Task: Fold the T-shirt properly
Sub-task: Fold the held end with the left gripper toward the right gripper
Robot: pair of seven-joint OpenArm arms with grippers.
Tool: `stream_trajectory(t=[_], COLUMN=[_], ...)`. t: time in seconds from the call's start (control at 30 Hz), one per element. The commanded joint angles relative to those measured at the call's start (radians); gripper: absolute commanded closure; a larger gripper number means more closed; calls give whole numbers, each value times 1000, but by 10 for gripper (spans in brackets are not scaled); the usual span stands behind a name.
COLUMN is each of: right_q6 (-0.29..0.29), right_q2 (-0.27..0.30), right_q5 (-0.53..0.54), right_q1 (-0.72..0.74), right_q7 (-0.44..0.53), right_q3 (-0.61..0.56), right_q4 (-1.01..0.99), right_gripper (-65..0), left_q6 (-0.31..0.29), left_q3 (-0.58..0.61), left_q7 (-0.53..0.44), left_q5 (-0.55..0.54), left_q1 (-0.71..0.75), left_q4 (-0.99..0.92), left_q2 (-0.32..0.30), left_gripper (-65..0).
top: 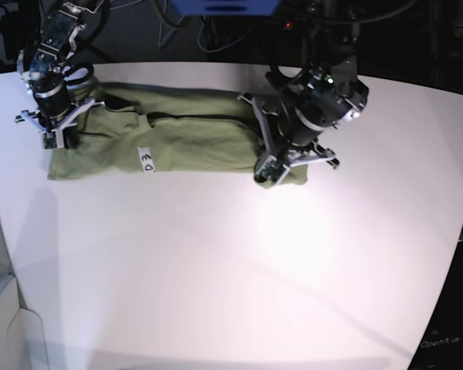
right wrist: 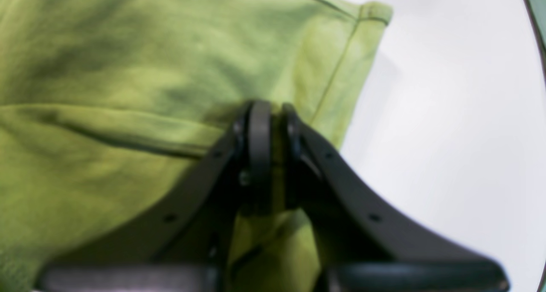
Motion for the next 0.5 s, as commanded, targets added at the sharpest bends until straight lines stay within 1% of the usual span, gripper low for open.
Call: stream_trajectory(t=[0.0, 0.1, 0.3, 0.47], right_q6=[14, 14, 14, 14], right_q2=[1, 1, 1, 1], right_q5=[-34, -34, -34, -34], right_q1=[-5, -5, -8, -10], right_q7=[-49, -49, -49, -49], right_q3=[-3, -3, -3, -3], right_q4=[-1, -1, -1, -1], right_gripper=[-42, -42, -42, -42], left_q6=[2, 2, 2, 2], left_q3=[3, 9, 69, 77], left_q7=[-15, -15, -24, -22], left_q5=[-14, -22, -14, -23], left_q1=[-8, 6, 40, 40], left_q4=[20, 20, 10, 9], left_q2=[7, 7, 7, 7], left_gripper=[-7, -7, -7, -7])
